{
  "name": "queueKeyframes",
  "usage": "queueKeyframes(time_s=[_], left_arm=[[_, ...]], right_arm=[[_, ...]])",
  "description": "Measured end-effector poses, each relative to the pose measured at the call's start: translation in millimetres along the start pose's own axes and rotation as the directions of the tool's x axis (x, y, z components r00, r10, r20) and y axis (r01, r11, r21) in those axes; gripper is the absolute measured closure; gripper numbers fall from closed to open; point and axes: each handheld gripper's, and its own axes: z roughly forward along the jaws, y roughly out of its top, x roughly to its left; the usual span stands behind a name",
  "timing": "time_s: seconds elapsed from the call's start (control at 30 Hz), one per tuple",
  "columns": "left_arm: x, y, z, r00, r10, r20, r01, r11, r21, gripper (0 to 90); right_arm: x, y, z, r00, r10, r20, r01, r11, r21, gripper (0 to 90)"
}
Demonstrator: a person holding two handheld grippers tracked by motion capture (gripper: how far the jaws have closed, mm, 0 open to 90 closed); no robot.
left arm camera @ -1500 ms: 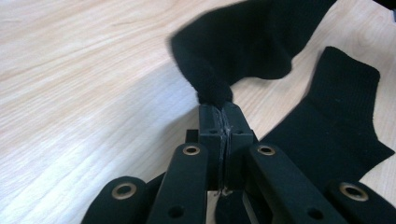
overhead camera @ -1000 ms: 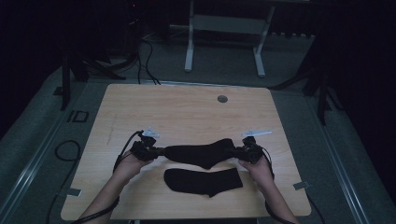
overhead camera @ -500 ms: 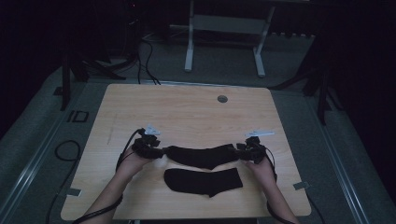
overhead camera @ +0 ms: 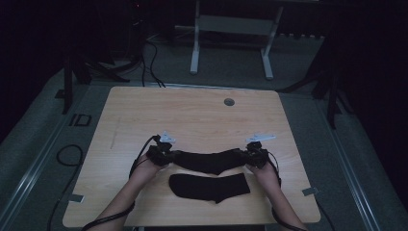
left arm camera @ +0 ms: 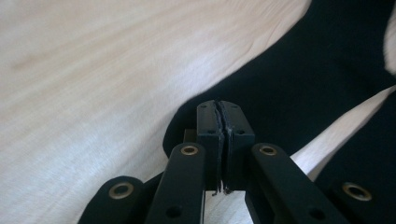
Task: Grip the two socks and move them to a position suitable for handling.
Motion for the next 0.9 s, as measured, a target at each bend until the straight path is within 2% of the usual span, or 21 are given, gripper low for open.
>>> queueKeyframes(time_s=[0.13, 0.23, 0.5, 0.73, 0.9], left_arm=[[5.1, -8.4, 2.4, 0.9997, -0.022, -0.013, 0.022, 0.9995, 0.024, 87.3], [6.4, -13.3, 0.4, 0.9994, -0.035, -0.005, 0.035, 0.9993, 0.015, 87.3], [2.5, -22.8, -5.9, 0.9993, -0.037, 0.001, 0.037, 0.9992, 0.012, 89.0], [3.6, -22.6, -6.2, 0.9989, -0.045, 0.010, 0.045, 0.9988, 0.019, 88.9], [4.4, -24.1, -6.3, 0.9980, -0.062, 0.016, 0.061, 0.9981, 0.005, 88.7]], right_arm=[[-2.3, -5.8, 11.0, 0.9998, -0.009, 0.016, 0.008, 0.999, 0.046, 88.9], [-3.8, -10.3, 10.6, 0.9999, 0.014, -0.007, -0.014, 1.000, 0.027, 88.1], [5.0, -18.7, 5.1, 0.9997, -0.016, -0.019, 0.016, 1.000, 0.023, 85.6], [3.3, -16.8, 6.0, 0.9995, -0.006, -0.031, 0.007, 1.000, 0.027, 82.6], [1.2, -14.9, 7.9, 0.9988, 0.008, -0.048, -0.007, 1.000, 0.024, 79.1]])
